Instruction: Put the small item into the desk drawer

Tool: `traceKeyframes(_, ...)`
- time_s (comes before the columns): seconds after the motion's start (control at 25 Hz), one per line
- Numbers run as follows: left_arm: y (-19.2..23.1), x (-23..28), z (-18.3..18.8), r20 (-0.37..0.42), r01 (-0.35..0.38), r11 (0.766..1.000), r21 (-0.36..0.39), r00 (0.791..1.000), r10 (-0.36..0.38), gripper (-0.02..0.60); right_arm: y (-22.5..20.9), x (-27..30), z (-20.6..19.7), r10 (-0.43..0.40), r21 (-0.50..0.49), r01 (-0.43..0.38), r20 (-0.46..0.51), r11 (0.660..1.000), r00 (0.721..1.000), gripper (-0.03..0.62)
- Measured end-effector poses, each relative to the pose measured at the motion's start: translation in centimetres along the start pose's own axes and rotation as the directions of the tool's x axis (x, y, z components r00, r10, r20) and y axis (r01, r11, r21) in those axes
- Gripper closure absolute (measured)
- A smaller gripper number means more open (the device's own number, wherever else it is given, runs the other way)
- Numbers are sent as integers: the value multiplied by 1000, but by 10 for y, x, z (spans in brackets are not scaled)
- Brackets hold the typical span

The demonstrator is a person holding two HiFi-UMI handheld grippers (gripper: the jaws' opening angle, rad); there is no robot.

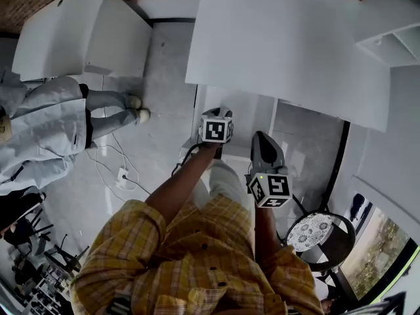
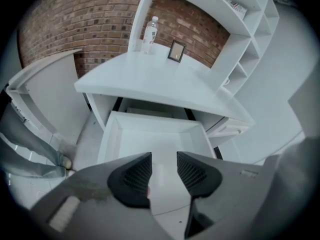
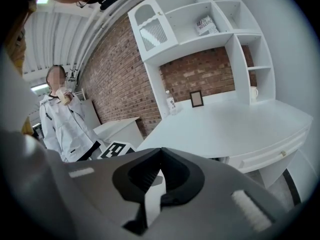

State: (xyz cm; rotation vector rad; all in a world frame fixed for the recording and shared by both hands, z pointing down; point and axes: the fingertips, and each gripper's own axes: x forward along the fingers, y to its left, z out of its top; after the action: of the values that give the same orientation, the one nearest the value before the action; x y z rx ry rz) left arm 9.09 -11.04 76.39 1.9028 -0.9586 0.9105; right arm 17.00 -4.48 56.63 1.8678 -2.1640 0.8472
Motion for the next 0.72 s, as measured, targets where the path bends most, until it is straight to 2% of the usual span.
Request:
traceKeyframes(0.2, 3, -49, 34, 100, 15, 1000, 5, 995, -15, 432, 24, 4, 30, 33, -33, -32, 41, 999, 999, 595)
traceKeyframes(0.36, 6, -95, 39, 159, 31, 999, -16, 987, -28, 460, 47, -7, 44, 47, -48, -45, 57, 998, 997, 595)
traceKeyframes(0.56, 15, -156, 61, 265, 46, 999, -19, 963, -39, 523, 77, -12, 72, 82, -91, -72, 101, 993, 992, 595)
traceKeyframes(0.72, 11, -195, 66, 320, 59, 998, 30, 945, -66, 557, 95, -23, 90, 97, -101, -84, 131, 991, 987, 595)
